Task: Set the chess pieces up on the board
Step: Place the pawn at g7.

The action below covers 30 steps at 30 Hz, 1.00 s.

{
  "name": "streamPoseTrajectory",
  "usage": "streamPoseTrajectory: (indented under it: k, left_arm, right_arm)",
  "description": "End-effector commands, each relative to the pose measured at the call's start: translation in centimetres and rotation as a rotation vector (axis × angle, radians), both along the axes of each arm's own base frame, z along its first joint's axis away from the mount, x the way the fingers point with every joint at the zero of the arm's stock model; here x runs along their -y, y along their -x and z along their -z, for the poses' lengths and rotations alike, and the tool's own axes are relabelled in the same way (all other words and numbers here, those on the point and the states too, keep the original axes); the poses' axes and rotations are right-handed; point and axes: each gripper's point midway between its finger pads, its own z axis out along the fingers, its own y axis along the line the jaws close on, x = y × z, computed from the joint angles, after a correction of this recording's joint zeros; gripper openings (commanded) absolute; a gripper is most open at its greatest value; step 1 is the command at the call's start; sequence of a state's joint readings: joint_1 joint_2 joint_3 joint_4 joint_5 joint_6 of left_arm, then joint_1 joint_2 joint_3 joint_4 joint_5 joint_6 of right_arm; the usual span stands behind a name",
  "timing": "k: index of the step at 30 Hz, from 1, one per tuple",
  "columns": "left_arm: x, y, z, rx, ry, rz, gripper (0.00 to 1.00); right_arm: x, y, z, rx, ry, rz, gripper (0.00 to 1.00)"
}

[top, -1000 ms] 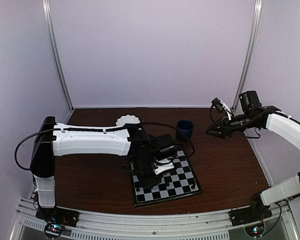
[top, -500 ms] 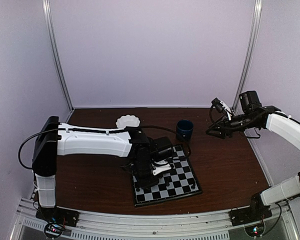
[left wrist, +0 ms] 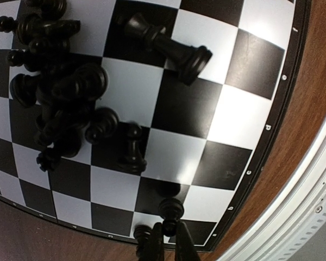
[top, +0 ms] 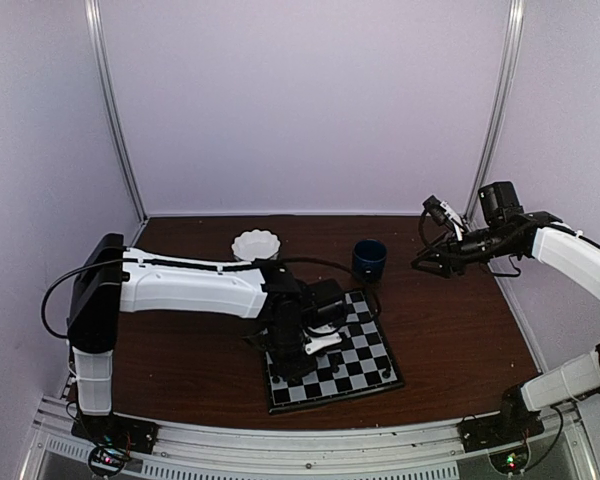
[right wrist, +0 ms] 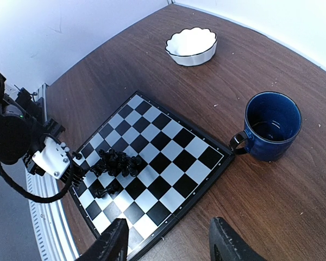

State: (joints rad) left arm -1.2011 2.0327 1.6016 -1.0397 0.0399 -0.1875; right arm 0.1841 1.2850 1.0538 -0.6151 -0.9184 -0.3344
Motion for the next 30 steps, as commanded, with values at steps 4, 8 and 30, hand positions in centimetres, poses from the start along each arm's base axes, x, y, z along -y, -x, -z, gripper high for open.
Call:
streamPoseTrajectory:
  k: [4,8,30]
  left_arm:
    - [-0.3,-0.6,1.4,0.010,-0.025,-0.005,0.04]
    - [-0.4,-0.7,1.5,0.015,-0.031,-0.004,0.06]
    - [2.4,-2.2,-0.9,0.060,0.116,-0.073,0.33]
  right_arm:
    - [0.2,-0.2,0.4,0.009,0.004,0.003,0.53]
    - [0.1,-0.2,0.4,0.010,0.003,0.003,0.53]
    - [0.1,-0.2,0.5,0.007,0.004,-0.002,0.53]
